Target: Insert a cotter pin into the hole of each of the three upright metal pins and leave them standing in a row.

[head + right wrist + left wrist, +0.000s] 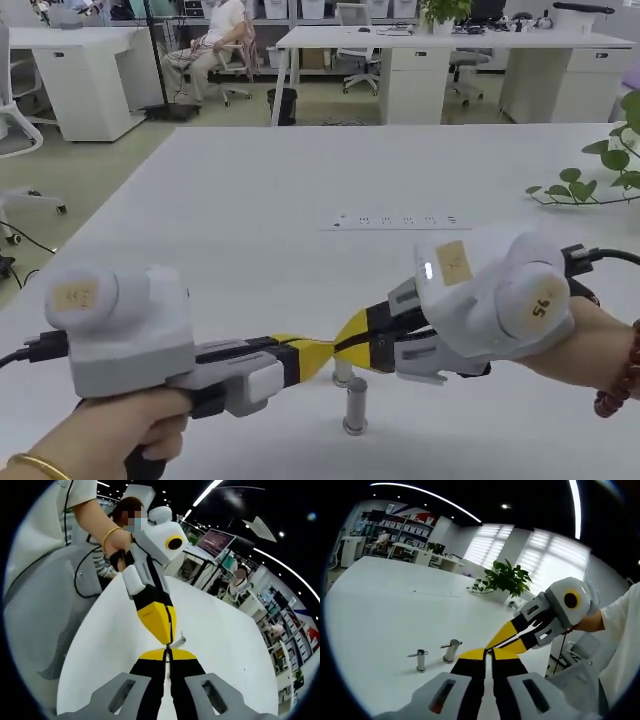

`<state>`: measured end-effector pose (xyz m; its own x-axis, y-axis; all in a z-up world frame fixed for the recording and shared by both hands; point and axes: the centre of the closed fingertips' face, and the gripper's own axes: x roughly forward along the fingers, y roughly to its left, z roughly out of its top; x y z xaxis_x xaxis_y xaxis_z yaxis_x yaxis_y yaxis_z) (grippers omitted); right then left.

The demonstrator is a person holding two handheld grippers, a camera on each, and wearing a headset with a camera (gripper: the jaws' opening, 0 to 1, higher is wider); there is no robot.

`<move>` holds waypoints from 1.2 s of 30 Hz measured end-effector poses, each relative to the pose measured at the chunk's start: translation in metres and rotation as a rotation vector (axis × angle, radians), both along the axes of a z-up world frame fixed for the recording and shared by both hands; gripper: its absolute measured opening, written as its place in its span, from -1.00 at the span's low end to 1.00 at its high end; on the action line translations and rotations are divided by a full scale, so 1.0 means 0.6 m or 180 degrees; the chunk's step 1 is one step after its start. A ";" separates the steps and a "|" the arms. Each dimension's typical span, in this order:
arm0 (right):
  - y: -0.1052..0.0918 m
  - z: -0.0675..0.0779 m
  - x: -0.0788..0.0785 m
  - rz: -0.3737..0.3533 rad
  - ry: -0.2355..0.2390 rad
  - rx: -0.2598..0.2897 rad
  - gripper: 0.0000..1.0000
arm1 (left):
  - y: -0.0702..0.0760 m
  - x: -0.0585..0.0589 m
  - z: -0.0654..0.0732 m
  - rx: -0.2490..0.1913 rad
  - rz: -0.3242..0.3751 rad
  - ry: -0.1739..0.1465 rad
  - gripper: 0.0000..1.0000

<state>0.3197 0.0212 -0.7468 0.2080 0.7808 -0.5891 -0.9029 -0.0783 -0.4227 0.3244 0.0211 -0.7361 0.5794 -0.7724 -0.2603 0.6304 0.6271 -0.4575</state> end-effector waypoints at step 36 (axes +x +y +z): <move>-0.030 0.000 -0.040 -0.0373 0.2098 0.0813 -0.65 | -0.009 -0.034 0.007 0.0199 -0.0538 -0.0442 -0.99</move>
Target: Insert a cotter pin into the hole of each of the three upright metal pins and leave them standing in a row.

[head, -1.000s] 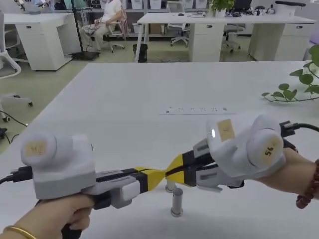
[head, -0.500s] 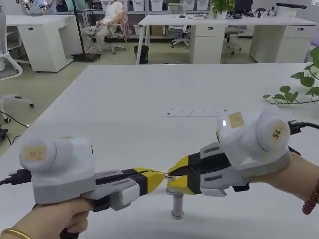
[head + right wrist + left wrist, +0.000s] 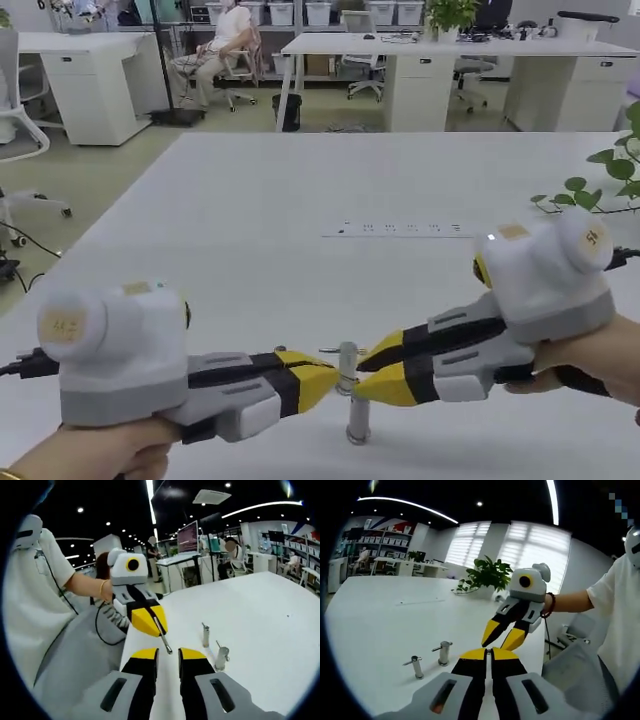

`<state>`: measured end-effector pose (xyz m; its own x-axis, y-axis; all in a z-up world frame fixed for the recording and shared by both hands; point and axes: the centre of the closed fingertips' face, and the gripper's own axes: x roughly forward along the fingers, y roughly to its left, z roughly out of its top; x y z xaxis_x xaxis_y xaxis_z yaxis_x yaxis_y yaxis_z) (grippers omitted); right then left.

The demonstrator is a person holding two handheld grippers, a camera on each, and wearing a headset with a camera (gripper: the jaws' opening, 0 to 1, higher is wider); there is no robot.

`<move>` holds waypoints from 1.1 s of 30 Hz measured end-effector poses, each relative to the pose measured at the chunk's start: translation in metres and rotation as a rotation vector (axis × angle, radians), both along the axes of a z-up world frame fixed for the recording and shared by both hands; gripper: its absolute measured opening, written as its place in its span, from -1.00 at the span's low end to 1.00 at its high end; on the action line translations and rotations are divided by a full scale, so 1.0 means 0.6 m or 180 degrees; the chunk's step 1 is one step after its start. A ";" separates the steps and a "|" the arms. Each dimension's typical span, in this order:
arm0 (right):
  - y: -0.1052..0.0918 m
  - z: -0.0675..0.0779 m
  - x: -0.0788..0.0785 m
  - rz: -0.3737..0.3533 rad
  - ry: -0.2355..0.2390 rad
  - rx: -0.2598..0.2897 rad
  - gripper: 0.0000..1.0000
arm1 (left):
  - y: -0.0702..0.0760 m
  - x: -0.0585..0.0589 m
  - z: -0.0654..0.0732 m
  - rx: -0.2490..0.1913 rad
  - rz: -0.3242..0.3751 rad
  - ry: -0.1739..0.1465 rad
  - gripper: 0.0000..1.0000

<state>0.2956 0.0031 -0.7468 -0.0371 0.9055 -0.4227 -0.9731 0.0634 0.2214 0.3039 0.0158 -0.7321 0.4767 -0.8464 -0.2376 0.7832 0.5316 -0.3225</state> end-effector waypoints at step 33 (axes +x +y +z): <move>0.005 0.012 -0.051 0.0292 0.0437 0.0490 -0.86 | -0.029 -0.039 0.016 -0.0210 -0.0488 -0.0106 -0.99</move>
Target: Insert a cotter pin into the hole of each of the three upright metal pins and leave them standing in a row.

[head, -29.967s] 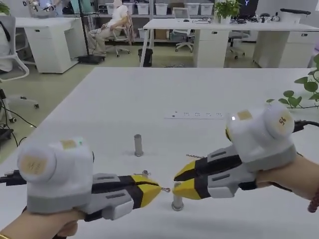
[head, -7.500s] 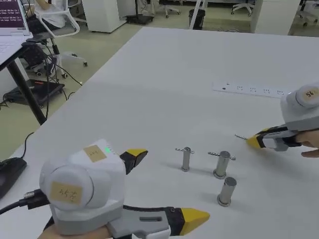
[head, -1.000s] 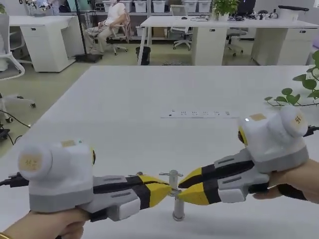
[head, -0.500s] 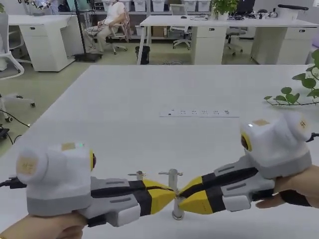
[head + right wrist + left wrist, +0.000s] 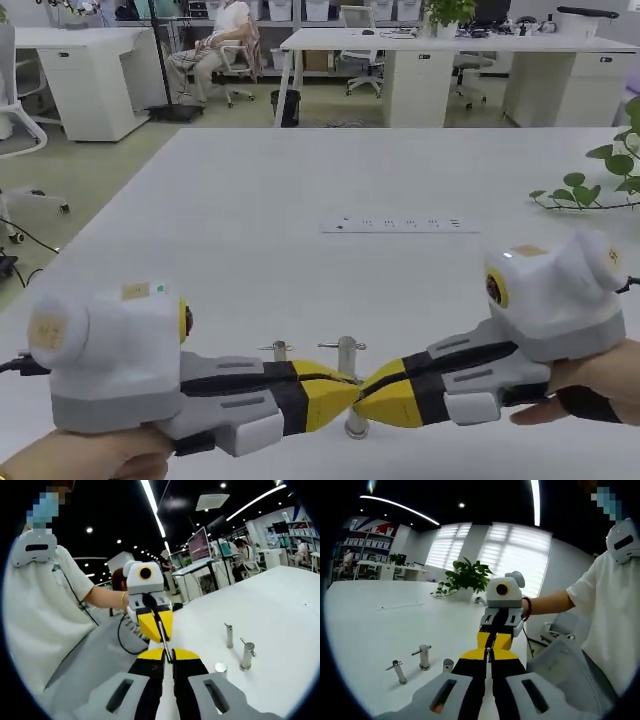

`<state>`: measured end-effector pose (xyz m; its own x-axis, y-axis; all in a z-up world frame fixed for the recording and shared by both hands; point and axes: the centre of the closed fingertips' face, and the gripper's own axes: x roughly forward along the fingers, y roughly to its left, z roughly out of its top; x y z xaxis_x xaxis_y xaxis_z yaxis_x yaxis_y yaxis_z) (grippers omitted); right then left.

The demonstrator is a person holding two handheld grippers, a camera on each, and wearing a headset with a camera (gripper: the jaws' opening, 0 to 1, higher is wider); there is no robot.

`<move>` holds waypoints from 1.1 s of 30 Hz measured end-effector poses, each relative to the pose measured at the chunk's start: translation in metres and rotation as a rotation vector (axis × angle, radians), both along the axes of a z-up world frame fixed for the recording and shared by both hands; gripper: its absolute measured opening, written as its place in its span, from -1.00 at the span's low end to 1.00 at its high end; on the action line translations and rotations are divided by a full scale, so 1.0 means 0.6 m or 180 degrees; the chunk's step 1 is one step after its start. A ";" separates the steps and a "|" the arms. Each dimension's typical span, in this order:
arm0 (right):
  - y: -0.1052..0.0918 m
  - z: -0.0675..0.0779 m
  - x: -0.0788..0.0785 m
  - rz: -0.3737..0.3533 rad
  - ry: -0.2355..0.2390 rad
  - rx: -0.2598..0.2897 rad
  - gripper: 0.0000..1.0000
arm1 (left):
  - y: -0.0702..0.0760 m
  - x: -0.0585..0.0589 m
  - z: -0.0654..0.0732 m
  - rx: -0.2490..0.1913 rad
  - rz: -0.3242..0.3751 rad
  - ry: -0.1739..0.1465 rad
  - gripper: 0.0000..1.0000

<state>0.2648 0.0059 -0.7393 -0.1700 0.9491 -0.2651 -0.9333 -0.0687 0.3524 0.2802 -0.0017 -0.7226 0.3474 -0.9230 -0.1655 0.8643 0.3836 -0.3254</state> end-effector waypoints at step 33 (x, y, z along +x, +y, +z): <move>-0.042 -0.047 0.055 0.0022 -0.0861 -0.0841 -0.95 | 0.007 0.042 -0.060 0.0545 0.0484 -0.0320 -0.47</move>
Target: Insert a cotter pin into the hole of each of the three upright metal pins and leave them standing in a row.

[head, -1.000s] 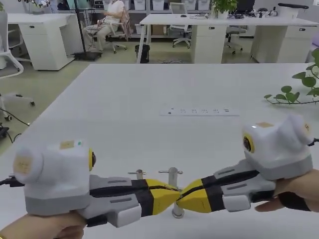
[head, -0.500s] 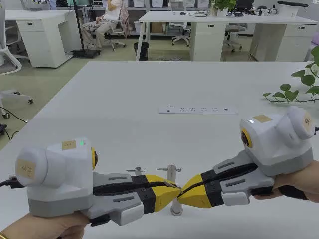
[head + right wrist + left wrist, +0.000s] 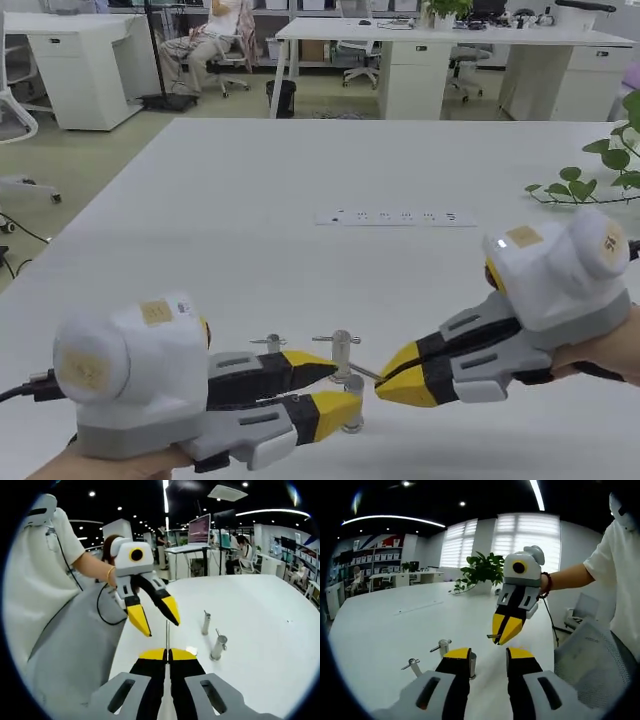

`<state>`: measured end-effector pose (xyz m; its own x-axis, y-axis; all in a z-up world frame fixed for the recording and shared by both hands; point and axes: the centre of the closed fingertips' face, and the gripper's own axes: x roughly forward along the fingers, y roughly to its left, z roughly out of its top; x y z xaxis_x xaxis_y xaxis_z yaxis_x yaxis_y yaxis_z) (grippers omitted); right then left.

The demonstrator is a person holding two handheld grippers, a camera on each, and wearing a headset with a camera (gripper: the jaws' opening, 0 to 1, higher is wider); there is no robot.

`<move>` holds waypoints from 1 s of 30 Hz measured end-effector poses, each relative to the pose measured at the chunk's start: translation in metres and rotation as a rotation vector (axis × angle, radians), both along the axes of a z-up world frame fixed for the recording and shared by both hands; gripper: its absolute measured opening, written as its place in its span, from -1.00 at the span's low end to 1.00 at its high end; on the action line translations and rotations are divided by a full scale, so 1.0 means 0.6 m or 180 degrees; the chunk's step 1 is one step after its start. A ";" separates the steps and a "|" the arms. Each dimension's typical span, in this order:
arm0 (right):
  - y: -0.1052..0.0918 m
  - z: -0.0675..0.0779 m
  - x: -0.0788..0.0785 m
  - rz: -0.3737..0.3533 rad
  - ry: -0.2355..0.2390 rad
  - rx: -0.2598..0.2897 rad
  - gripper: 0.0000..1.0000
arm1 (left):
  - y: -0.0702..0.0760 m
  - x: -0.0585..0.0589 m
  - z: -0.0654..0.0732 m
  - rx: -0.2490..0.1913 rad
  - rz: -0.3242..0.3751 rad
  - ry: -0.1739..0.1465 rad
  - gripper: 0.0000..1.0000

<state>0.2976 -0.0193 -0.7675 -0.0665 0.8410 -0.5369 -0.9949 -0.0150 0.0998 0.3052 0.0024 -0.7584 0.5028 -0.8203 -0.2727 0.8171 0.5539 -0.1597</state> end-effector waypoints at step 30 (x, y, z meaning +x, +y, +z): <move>-0.043 -0.082 0.064 0.0265 -0.0605 -0.0823 -0.95 | -0.011 0.049 -0.082 0.0506 0.0331 0.0081 -0.53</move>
